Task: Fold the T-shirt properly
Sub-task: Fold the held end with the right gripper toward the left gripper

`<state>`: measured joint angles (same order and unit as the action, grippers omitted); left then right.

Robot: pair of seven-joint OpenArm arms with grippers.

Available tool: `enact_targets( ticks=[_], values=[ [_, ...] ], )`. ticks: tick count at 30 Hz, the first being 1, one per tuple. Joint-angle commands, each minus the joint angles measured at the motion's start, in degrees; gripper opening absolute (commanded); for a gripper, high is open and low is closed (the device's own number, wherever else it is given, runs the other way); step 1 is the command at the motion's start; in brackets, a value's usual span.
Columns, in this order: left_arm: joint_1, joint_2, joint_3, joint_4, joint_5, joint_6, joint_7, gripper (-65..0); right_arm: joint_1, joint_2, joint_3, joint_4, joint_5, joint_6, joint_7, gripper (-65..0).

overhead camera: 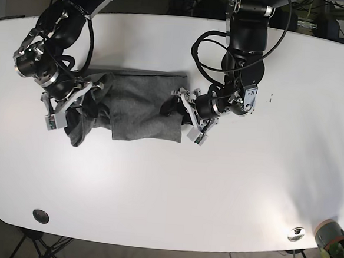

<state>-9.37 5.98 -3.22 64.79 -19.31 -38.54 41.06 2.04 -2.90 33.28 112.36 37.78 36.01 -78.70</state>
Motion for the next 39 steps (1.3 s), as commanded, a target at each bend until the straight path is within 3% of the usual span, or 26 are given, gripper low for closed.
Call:
enact_targets(
  ticks=[1, 5, 17, 23, 28, 33, 36, 39],
  values=[
    [0.0, -0.3, 0.1, 0.0, 2.9, 0.8, 3.6, -34.0, 1.0, -1.8, -2.6, 0.7, 1.8, 0.08, 1.6, -62.9],
    [0.0, -0.5, 0.1, -0.2, 2.9, 0.8, 3.6, -34.0, 0.9, -3.2, -7.2, 0.7, 1.7, 0.08, 5.2, -62.9],
    [0.0, -2.1, 0.0, 0.0, 2.5, 0.8, 3.6, -34.0, 1.2, -3.2, -17.7, -9.2, 1.7, 0.08, 10.6, -62.9],
    [0.0, -2.1, 0.0, 0.0, 2.5, 0.5, 3.6, -34.0, 1.3, -1.0, -23.6, -15.9, 1.7, 0.08, 18.3, -59.0],
    [0.0, -2.1, -0.1, -0.2, 2.5, 0.4, 3.6, -34.0, 1.3, 1.1, -28.0, -20.4, 1.7, -0.01, 24.8, -47.9],
    [0.0, -2.1, -0.1, -0.1, 2.5, 0.4, 3.6, -34.0, 1.3, 2.1, -30.1, -24.0, 1.7, -0.01, 29.1, -26.2],
    [-0.1, -2.1, -0.2, 0.2, 2.5, 0.4, 3.6, -34.0, 1.2, 2.1, -30.2, -23.3, 1.7, -0.01, 29.8, -16.6],
    [-0.8, -2.1, -0.2, 0.2, 2.5, 0.4, 3.6, -34.0, 0.0, 2.1, -29.9, -18.8, 2.1, -0.01, 29.6, -13.6]
  ],
)
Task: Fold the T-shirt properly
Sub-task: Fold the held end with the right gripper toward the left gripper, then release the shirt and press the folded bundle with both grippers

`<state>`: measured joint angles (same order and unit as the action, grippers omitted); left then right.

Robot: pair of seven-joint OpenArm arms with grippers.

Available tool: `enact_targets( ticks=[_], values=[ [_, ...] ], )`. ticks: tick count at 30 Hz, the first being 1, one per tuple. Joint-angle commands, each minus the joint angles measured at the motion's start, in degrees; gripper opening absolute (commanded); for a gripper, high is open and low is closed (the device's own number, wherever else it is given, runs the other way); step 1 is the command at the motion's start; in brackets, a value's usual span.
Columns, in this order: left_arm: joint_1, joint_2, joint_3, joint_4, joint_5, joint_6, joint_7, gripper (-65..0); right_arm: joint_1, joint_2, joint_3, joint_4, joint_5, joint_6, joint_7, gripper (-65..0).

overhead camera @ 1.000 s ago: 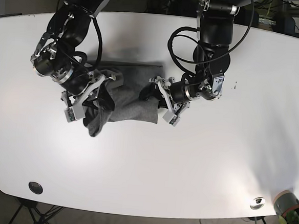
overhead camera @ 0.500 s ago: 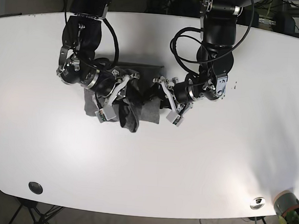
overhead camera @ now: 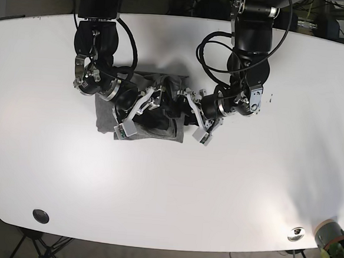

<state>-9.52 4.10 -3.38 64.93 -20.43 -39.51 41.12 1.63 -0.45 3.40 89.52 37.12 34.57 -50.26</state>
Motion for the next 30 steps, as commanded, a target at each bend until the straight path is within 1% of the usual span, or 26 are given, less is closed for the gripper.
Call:
enact_targets(
  ticks=[1, 5, 10, 12, 14, 15, 18, 19, 23, 27, 30],
  values=[
    [-0.9, -0.2, -0.2, 0.2, 3.5, 1.3, 3.5, -34.0, -0.7, -0.4, 0.1, 6.4, 2.8, 1.43, 1.2, -13.5],
    [-1.1, -0.2, -1.5, 3.2, 2.0, 1.3, 3.5, -34.0, -3.2, -0.3, 3.2, 12.9, 2.6, 1.43, 1.2, -13.5],
    [-1.0, -0.4, -5.6, 11.1, -0.2, 1.3, 3.7, -34.0, -4.7, -0.3, 6.2, 14.2, 2.6, 1.43, 1.2, -13.5],
    [-1.0, -2.1, -6.2, 14.6, -0.1, 1.4, 3.7, -34.0, -4.7, 0.8, 7.5, 13.8, 2.5, 1.43, 1.2, -13.5],
    [-0.8, -4.1, -6.2, 17.8, -0.4, 1.4, 3.7, -34.0, -4.7, 1.5, 8.2, 13.8, 2.5, 1.43, 1.2, -14.9],
    [-0.7, -5.2, -6.2, 19.9, -0.1, 1.7, 3.7, -34.0, -4.7, 1.6, 8.5, 13.7, 2.5, 1.43, 1.2, -16.5],
    [-0.6, -7.7, -6.2, 23.0, -0.1, 1.7, 3.7, -34.0, -4.4, 3.3, 10.6, 13.6, 2.4, 1.43, 1.2, -23.1],
    [-0.6, -8.7, -6.2, 24.2, -0.1, 1.7, 3.7, -34.0, -4.0, 3.7, 10.7, 12.9, 2.4, 1.43, 1.2, -26.0],
    [-0.1, -11.1, -6.2, 27.3, -0.1, 1.7, 3.7, -33.9, -1.1, 5.4, 10.5, 8.5, 2.4, 1.43, 1.2, -33.6],
    [1.4, -11.6, -6.1, 30.6, -0.1, 1.4, 3.7, -33.9, 1.8, 5.7, 10.5, 2.7, 2.4, 1.43, 1.2, -39.0],
    [3.0, -11.5, -3.9, 32.6, -0.1, 1.4, 3.7, -33.9, 3.7, 5.8, 10.5, -0.9, 2.3, 1.43, 1.4, -43.3]
  ],
)
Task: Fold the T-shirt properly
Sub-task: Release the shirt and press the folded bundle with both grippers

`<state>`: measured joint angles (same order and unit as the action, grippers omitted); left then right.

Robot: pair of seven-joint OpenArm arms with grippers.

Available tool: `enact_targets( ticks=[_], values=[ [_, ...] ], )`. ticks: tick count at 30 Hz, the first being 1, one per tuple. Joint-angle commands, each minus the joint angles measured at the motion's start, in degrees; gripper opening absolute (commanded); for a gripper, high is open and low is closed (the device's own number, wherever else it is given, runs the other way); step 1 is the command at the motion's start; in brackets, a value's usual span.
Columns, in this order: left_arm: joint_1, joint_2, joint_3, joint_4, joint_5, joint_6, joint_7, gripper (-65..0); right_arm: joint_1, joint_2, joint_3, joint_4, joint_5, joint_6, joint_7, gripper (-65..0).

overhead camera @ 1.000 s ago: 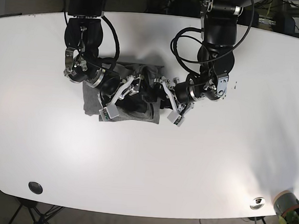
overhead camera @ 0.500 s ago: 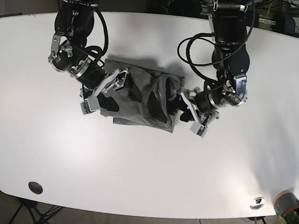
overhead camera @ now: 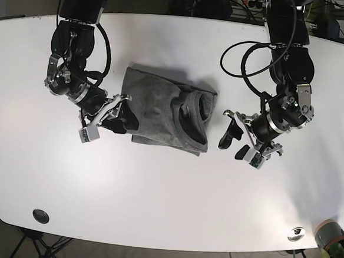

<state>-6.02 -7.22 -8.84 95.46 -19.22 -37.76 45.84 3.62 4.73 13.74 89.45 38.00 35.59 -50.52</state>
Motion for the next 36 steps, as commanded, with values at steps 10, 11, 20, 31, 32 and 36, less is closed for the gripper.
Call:
enact_targets(
  ticks=[10, 11, 20, 31, 32, 36],
  values=[
    [3.1, -0.1, 18.1, 1.4, -1.2, 0.0, -1.3, -33.9, 7.5, -1.3, 0.2, -13.7, -13.9, 0.76, 7.2, -47.9],
    [3.3, -0.1, 18.6, 0.2, -1.2, 0.0, -1.3, -33.9, 7.5, -1.5, 0.2, -15.3, -15.4, 0.85, 8.9, -47.9],
    [3.7, -2.1, 15.7, -8.5, -1.2, 0.0, -5.5, -33.9, 7.5, -1.3, 0.2, -20.9, -17.9, 0.93, 14.3, -47.7],
    [-3.2, -4.2, 15.7, -24.8, -1.2, 0.0, -9.8, -33.9, 7.5, 0.5, 0.1, -20.9, -17.9, 0.93, 14.4, -47.7],
    [-4.0, -4.2, 15.7, -25.9, -1.2, 0.0, -9.8, -33.9, 7.5, 0.7, 0.0, -20.9, -17.9, 0.93, 14.4, -47.7],
    [-6.9, -3.9, 15.7, -27.5, -1.2, 0.0, -9.8, -33.9, 7.3, 1.2, -1.0, -20.7, -17.9, 1.02, 14.5, -47.7]
  ],
)
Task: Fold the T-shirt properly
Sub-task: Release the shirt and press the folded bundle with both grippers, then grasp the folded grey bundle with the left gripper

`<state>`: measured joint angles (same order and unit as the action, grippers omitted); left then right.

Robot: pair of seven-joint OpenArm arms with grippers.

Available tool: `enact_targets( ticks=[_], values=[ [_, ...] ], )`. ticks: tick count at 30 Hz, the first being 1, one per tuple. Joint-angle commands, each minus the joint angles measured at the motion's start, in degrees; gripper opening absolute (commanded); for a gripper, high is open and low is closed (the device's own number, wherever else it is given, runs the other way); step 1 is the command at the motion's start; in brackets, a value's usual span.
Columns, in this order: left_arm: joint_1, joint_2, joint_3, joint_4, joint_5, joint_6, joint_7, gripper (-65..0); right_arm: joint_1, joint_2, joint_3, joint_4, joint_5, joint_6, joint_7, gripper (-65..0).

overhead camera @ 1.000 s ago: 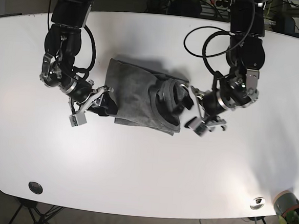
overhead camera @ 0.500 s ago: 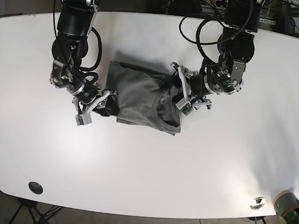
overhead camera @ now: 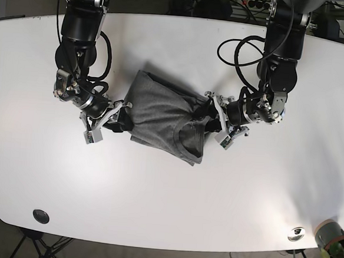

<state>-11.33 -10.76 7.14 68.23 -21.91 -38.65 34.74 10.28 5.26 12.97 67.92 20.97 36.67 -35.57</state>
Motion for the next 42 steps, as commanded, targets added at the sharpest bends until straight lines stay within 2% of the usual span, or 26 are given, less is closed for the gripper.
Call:
enact_targets(
  ticks=[1, 4, 7, 14, 16, 21, 29, 32, 33, 37, 39, 42],
  values=[
    [-2.3, -0.3, -0.2, -0.8, 1.5, 0.9, 1.3, -33.9, 0.6, 1.0, -0.4, 0.8, -0.9, -0.05, -0.4, -47.7],
    [-5.7, -0.3, 1.1, -3.0, 1.5, 0.9, 1.3, -33.9, 0.2, 1.4, -0.5, 0.9, -0.8, -0.05, -0.4, -47.7],
    [-9.0, -0.3, 5.1, -5.8, 1.5, 0.9, 0.8, -33.9, -1.1, 1.6, -1.4, 0.9, -0.5, -0.05, -0.4, -47.7],
    [-14.7, -0.3, 15.3, -13.8, 1.5, 0.9, -8.1, -33.9, -5.7, 0.9, -1.5, 6.6, -0.3, -0.23, -0.4, -47.7],
    [-16.8, -0.3, 17.6, -16.9, 1.5, 0.9, -10.4, -33.9, -7.3, -0.1, -1.5, 8.9, -0.5, -0.23, -0.4, -47.7],
    [-20.4, -0.3, 20.2, -21.4, 1.4, 0.9, -14.4, -33.9, -10.6, -0.9, -1.7, 13.4, -0.3, -0.49, -1.0, -47.7],
    [-23.3, -0.2, 20.7, -22.4, 1.4, 0.9, -20.4, -33.9, -15.8, -5.7, -5.6, 18.6, -0.8, -0.58, -1.0, -47.9],
    [-24.0, -0.2, 20.7, -22.3, 1.4, 0.9, -20.7, -33.9, -16.3, -6.4, -7.8, 18.6, -0.9, -0.67, -1.0, -47.9],
    [-24.4, -0.2, 20.7, -22.1, 1.4, 0.9, -20.7, -33.9, -16.4, -6.5, -8.4, 18.5, -0.9, -0.84, -1.0, -47.9],
    [-25.7, -0.6, 20.3, -21.4, 1.4, 0.9, -20.6, -33.9, -16.4, -6.5, -9.0, 18.9, -0.2, -4.62, -1.0, -47.9],
    [-26.3, -1.2, 20.2, -19.7, 1.4, 0.9, -20.6, -33.9, -16.4, -6.5, -8.9, 20.3, -0.2, -5.59, -1.0, -47.9],
    [-26.5, -3.4, 20.2, -17.5, 1.4, 0.9, -20.6, -33.9, -16.5, -6.4, -8.7, 22.5, -0.2, -6.03, -1.0, -47.9]
  ],
)
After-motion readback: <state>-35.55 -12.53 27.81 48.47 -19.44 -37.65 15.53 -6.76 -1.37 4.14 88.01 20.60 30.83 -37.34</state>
